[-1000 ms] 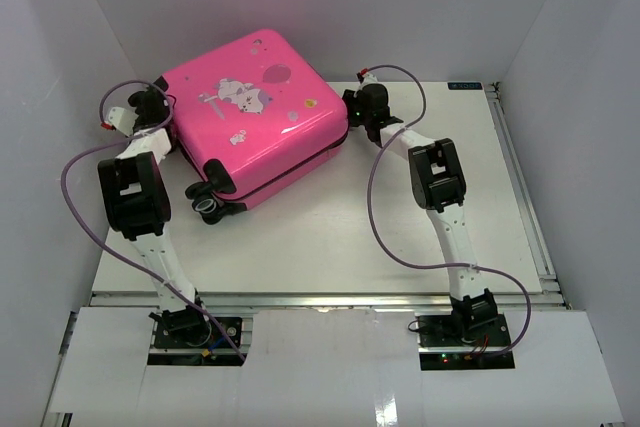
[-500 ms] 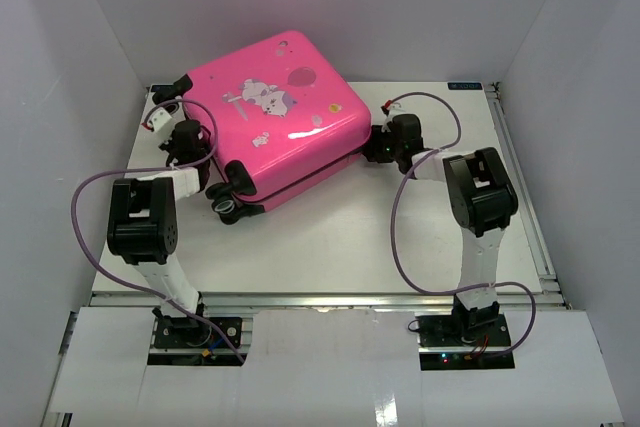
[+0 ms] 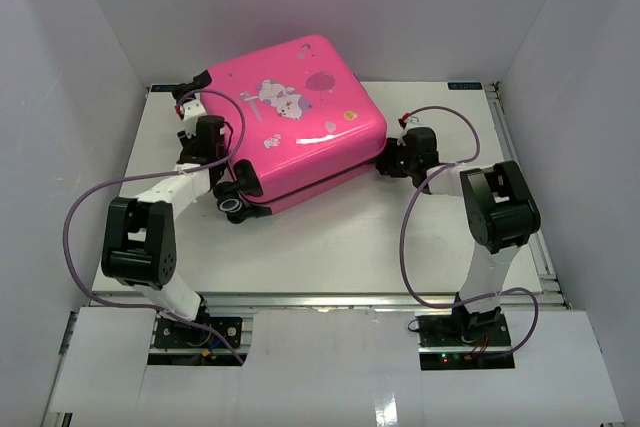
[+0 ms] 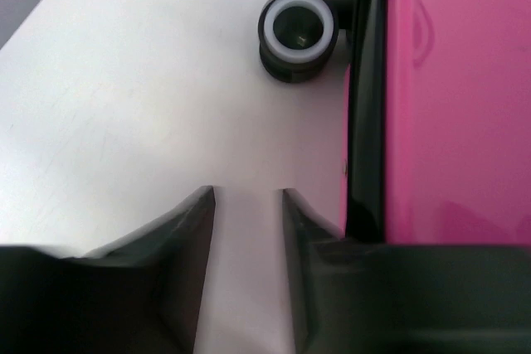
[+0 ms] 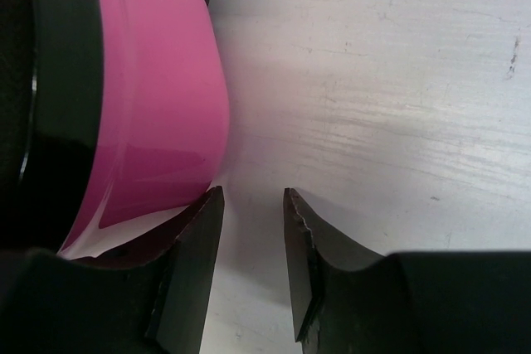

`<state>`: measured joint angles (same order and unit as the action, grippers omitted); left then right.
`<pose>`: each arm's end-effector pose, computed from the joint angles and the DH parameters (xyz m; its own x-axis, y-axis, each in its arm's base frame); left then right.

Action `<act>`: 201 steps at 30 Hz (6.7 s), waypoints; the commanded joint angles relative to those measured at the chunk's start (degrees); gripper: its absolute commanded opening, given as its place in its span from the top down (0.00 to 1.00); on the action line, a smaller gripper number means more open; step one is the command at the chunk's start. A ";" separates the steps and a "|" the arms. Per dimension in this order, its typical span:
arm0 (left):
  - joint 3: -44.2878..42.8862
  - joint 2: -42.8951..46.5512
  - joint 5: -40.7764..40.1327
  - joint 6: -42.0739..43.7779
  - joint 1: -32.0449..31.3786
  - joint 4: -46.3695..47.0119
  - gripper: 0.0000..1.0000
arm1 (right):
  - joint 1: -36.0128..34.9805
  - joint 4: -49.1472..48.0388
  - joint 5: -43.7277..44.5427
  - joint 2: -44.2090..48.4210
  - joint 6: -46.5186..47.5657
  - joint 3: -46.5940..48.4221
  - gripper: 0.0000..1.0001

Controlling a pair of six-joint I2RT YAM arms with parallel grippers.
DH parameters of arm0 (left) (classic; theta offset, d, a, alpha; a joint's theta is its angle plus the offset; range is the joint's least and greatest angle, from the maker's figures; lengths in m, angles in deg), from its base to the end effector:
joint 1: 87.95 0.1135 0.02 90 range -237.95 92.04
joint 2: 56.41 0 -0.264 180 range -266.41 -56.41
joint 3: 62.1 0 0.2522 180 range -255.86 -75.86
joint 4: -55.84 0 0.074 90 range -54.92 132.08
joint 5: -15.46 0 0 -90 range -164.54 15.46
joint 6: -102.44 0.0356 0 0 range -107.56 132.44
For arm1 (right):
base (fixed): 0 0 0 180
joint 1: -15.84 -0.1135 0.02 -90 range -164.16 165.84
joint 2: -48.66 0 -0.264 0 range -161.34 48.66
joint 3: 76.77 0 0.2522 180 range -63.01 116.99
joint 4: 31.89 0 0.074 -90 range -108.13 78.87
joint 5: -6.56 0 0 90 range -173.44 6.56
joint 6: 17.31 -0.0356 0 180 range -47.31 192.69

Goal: Pack the luggage

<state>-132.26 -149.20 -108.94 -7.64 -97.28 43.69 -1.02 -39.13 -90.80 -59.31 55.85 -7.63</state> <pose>0.3492 -0.0370 0.2212 -0.4174 -0.2185 -0.8821 -0.4977 0.8671 0.0207 0.3729 0.1178 0.1492 -0.5934 0.1204 -0.7958 -0.2300 0.9222 0.3110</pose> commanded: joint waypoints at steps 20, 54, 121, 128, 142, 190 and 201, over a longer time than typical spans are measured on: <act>-17.87 24.08 29.68 19.82 -6.32 -49.64 0.14 | 1.38 12.71 -5.74 7.47 6.11 6.26 0.41; -8.69 20.49 33.60 48.87 -8.61 -44.97 0.60 | 2.80 10.90 -12.56 24.03 10.18 -8.92 0.37; -8.46 27.99 27.29 33.88 -8.61 -29.73 1.00 | -1.99 -21.52 1.97 15.33 10.02 -9.03 0.92; -7.59 28.89 21.68 34.14 -8.61 -31.31 1.00 | 1.21 -16.55 4.26 15.95 9.46 -7.31 0.92; -4.04 36.47 14.31 36.29 -8.52 -32.30 1.00 | 5.53 -12.94 1.01 9.19 10.57 3.27 0.92; -23.52 21.92 28.02 3.43 4.58 -29.76 0.97 | -10.16 -55.01 -37.21 -20.25 -7.11 10.78 0.92; -26.39 20.72 33.14 9.30 4.17 -34.42 0.92 | -25.48 -60.38 -31.96 -14.49 -3.22 -2.23 0.92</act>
<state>-155.40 -128.30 -79.23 -1.12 -92.75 11.43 -15.63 -94.28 -111.93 -75.63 53.53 -6.55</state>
